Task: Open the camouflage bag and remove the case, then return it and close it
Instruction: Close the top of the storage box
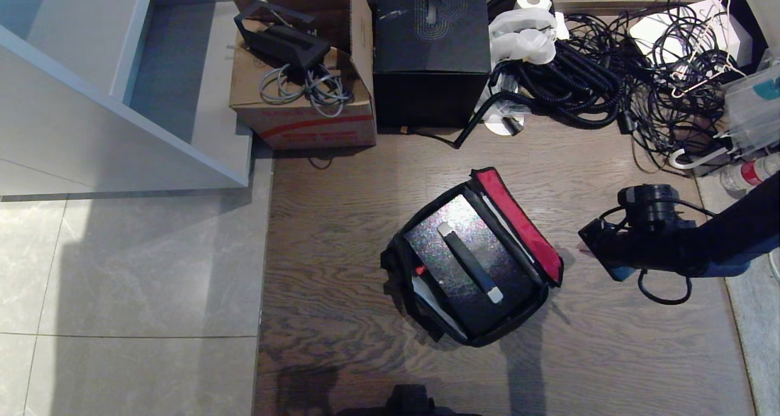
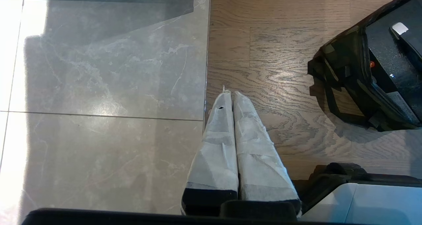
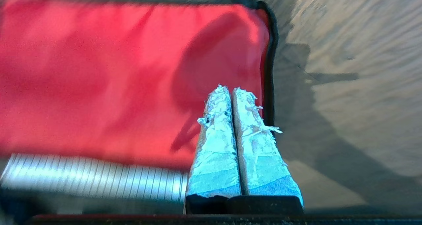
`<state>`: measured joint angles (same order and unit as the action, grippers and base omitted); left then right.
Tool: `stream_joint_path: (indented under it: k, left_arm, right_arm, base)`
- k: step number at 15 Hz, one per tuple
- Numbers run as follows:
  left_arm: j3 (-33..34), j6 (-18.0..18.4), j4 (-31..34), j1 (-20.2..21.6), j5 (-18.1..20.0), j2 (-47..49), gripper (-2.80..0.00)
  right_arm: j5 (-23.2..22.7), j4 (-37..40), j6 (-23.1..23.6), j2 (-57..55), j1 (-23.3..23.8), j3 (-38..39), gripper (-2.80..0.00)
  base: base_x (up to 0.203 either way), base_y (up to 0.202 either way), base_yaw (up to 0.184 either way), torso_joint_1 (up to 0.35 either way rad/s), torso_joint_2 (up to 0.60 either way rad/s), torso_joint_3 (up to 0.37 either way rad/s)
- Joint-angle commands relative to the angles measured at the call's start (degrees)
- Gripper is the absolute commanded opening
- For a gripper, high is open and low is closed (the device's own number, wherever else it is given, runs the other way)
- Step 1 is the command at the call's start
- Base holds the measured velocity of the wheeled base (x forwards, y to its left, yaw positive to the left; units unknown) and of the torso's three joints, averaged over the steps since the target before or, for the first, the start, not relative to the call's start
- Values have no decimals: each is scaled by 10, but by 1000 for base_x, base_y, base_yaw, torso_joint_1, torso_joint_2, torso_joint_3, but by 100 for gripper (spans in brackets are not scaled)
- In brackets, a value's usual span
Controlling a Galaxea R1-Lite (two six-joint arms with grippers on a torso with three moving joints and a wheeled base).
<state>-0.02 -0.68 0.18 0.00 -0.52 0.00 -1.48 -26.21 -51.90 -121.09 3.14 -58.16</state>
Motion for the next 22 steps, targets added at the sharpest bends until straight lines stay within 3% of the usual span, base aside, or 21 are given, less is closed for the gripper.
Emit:
stream_joint_path:
  k: [1, 4, 7, 8, 12, 16, 22]
  left_arm:
    - [0, 0, 0, 0, 0, 0, -280]
    - [0, 0, 0, 0, 0, 0, -280]
    - [0, 0, 0, 0, 0, 0, -280]
    - [0, 1, 0, 0, 0, 0, -280]
    - [0, 0, 0, 0, 0, 0, -280]
    - [0, 0, 0, 0, 0, 0, -280]
    - [0, 0, 0, 0, 0, 0, -280]
  right_arm:
    - [-8, -3, 34, 93, -1, 56, -280]
    - [-31, -8, 141, 166, -19, 159, -280]
    - [-23, -28, 160, 140, -21, 166, -280]
    - [-11, -32, 160, 119, -21, 162, 0]
    - [28, -31, 128, 16, -16, 79, 0]
    - [30, -25, -8, -88, -9, -18, 0]
    - [31, -18, -80, -172, -33, -116, 0]
  base:
    - [0, 0, 0, 0, 0, 0]
    - [0, 0, 0, 0, 0, 0]
    - [0, 0, 0, 0, 0, 0]
    - [0, 0, 0, 0, 0, 0]
    - [0, 0, 0, 0, 0, 0]
    - [0, 0, 0, 0, 0, 0]
    - [0, 0, 0, 0, 0, 0]
